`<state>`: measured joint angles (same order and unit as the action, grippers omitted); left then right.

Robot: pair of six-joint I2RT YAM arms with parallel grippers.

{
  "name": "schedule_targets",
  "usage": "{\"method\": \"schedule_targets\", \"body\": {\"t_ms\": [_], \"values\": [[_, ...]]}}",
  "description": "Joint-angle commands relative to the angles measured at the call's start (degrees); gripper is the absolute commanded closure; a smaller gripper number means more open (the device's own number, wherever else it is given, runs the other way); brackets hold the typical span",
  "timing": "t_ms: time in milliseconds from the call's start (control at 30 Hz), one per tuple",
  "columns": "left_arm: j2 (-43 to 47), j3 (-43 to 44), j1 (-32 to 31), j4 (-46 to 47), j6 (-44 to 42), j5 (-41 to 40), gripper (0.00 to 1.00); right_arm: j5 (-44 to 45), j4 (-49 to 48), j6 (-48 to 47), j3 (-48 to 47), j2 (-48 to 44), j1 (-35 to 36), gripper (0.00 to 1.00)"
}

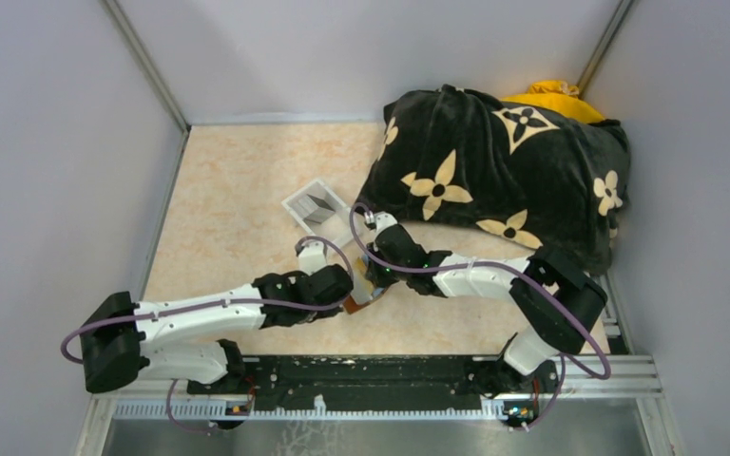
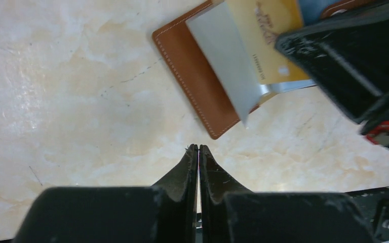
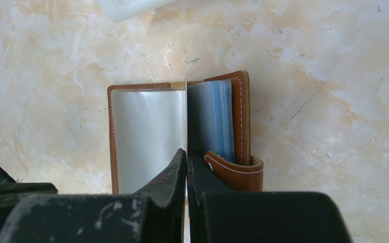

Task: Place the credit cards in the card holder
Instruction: Open the card holder at the center of the board.

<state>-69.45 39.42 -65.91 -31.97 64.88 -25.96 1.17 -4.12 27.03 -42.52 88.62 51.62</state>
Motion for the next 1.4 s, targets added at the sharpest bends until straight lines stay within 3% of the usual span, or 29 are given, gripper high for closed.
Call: {"method": "schedule_targets", "body": {"t_ms": [0, 533, 733, 1133, 1367], "values": [[1.4, 4.3, -0.4, -2.0, 0.0, -4.0, 0.92, 2.7, 2.7, -1.3, -2.0, 0.2, 1.3, 1.0], [-6.9, 2.4, -0.3, 18.3, -4.2, -8.1, 0.89, 3.0, 3.0, -0.8, -2.5, -0.6, 2.3, 1.0], [-11.1, 0.6, 0.0, 20.1, -2.5, -8.0, 0.89, 2.8, 3.0, -0.6, -2.6, -0.9, 2.3, 1.0], [-9.3, -8.4, 1.2, 24.9, 2.0, -7.8, 0.9, 2.1, 3.1, 0.2, -2.8, -2.2, 2.1, 1.0], [-10.1, -9.5, 2.1, 26.0, 2.4, -6.8, 0.9, -3.5, 0.5, 2.3, -1.1, -4.3, -1.3, 1.0]]}}
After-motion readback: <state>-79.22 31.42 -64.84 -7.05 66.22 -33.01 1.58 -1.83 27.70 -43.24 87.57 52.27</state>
